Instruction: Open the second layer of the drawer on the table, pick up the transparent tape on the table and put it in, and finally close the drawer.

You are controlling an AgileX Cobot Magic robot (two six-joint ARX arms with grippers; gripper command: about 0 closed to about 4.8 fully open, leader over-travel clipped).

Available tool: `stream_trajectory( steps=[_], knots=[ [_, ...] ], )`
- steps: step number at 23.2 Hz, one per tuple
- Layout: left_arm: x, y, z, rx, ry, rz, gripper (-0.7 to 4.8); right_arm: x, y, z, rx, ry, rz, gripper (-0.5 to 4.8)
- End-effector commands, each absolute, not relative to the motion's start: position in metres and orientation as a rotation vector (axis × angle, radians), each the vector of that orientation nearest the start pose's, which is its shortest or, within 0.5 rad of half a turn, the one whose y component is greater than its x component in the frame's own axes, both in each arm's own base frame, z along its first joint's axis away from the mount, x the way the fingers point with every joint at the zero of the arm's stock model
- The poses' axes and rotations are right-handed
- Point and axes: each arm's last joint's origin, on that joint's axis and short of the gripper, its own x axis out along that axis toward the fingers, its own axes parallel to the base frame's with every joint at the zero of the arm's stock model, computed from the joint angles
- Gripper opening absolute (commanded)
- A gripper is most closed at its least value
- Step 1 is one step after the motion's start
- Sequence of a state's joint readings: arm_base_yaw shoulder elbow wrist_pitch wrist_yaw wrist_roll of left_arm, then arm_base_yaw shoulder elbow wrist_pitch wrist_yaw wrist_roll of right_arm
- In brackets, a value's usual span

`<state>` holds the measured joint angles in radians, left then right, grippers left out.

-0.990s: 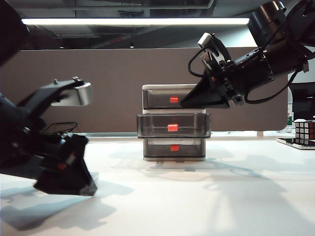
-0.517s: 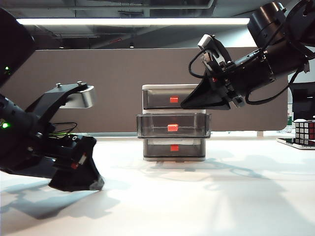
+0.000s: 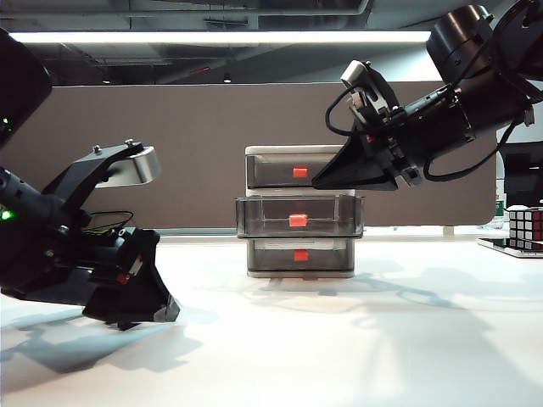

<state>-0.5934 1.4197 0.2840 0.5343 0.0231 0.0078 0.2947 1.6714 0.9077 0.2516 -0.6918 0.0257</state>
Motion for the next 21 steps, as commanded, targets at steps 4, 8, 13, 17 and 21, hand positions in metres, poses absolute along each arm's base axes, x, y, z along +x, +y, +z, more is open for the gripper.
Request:
stream_trajectory(
  steps=[4,8,13,17,21],
  knots=[
    [0.1795,-0.1224,0.1114,0.184,0.594,-0.609,4.79,0.3237,0.1178,0.1998,0.122,0.515,0.966,-0.05],
    [0.1795,-0.1224,0.1114,0.184,0.594,-0.61,4.34,0.3236,0.1178,0.1997,0.123,0.516,0.967,-0.05],
    [0.1792,-0.1229,0.1114,0.183,0.594,-0.629,3.79,0.3236,0.1178,0.1997,0.123,0.516,0.967,-0.05],
    [0.1791,-0.123,0.1114,0.185,0.593,-0.634,3.7,0.3236,0.1178,0.1997,0.122,0.516,0.966,-0.05],
    [0.1793,-0.1232,0.1111,0.19,0.591,-0.639,3.7,0.3236,0.1178,0.1997,0.122,0.516,0.966,-0.05]
  ],
)
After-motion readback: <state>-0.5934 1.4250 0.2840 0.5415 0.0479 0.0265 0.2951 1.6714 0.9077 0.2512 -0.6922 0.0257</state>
